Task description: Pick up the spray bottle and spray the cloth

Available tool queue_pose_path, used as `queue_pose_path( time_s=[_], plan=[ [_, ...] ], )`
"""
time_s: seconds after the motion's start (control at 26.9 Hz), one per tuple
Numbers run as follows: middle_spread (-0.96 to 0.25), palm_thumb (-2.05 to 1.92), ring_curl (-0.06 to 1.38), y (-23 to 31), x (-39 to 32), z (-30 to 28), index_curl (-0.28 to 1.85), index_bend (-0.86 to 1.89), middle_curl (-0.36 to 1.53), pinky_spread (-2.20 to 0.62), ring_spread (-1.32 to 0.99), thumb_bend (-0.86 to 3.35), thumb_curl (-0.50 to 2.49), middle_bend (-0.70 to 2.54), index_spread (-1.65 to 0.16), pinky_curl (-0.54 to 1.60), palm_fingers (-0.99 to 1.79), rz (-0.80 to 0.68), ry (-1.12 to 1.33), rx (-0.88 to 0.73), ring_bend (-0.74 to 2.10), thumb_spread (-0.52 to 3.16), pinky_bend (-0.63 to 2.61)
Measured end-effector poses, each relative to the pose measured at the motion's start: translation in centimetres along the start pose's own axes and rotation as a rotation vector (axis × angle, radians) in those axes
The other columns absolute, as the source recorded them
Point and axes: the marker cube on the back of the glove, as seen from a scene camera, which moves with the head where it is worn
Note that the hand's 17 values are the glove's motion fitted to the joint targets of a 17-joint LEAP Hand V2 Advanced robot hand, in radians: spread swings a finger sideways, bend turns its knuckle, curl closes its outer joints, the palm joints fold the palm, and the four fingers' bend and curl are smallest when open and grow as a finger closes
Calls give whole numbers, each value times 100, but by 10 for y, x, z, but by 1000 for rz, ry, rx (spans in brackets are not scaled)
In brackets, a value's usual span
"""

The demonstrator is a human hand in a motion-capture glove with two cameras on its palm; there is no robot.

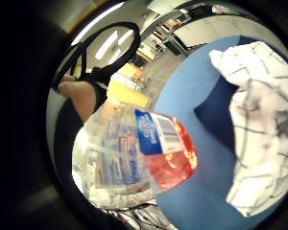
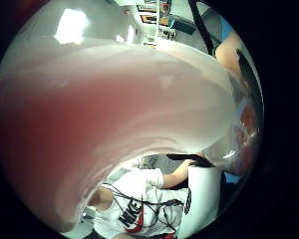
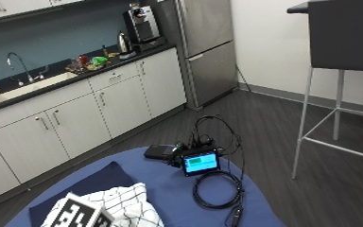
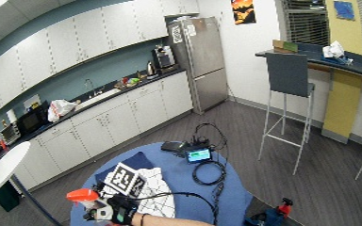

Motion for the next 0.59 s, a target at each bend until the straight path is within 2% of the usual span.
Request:
queue_pose_path(
  time_s=[0.26, 0.59],
  plan=[
    [-13, 91, 39, -15, 9, 70, 35, 14, 45, -2, -14, -3, 55, 44, -25, 33, 114, -40, 0, -43, 42, 83, 29],
    [-13, 91, 39, -26, 10, 70, 35, 14, 45, -2, -13, -3, 54, 43, -26, 33, 111, -43, 37, -50, 39, 86, 29]
  ],
)
